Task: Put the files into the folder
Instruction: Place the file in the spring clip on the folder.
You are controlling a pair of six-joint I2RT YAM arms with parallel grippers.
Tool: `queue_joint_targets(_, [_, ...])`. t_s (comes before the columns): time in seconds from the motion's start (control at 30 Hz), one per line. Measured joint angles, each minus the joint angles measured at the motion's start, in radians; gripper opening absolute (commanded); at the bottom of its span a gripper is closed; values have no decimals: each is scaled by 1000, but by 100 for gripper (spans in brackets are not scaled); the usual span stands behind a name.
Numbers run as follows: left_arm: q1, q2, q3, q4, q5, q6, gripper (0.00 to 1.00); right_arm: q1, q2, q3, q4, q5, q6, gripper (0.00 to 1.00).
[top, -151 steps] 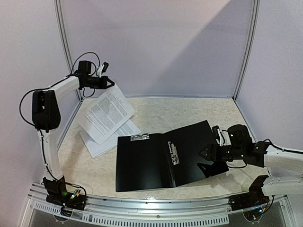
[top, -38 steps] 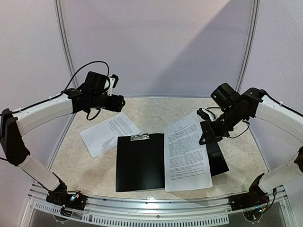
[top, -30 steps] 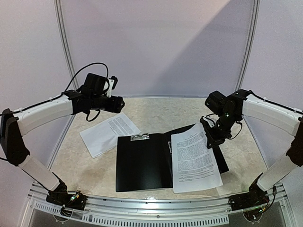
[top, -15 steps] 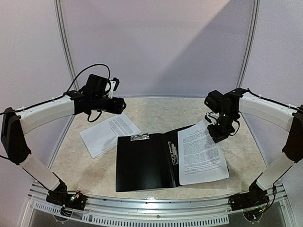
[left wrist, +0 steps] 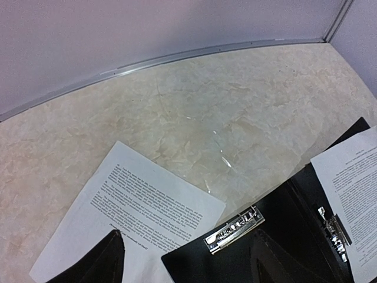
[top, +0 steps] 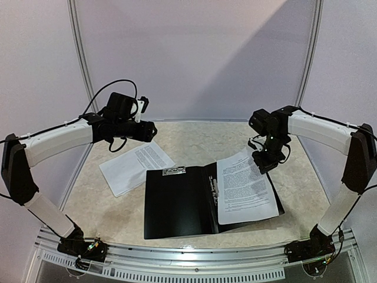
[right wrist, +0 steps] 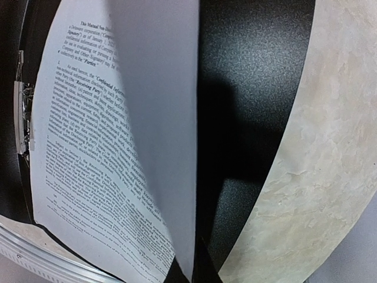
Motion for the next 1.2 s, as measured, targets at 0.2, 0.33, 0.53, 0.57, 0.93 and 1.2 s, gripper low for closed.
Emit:
queue_joint_targets(0.2, [2,1,0,1,6,0,73,0,8,13,0,-2,-43,0])
queue_joint_targets(0.33, [6,4,0,1,15,0,72,0,13,46,0,1,-65,2])
queue_joint_targets(0.53, [9,13,0,1,23,-1,72,6,80,87,2,0,-78,14])
queue_joint_targets(0.57, [9,13,0,1,23,-1,72,7,92,93,2,1,-78,17])
queue_joint_targets(0.93, [11,15,0,1,27,-1,72,9,100,84,19,-9,-50,19])
queue_joint_targets(1.2, [17,15,0,1,38,-5,71,9,50,9,35,-22,-7,0])
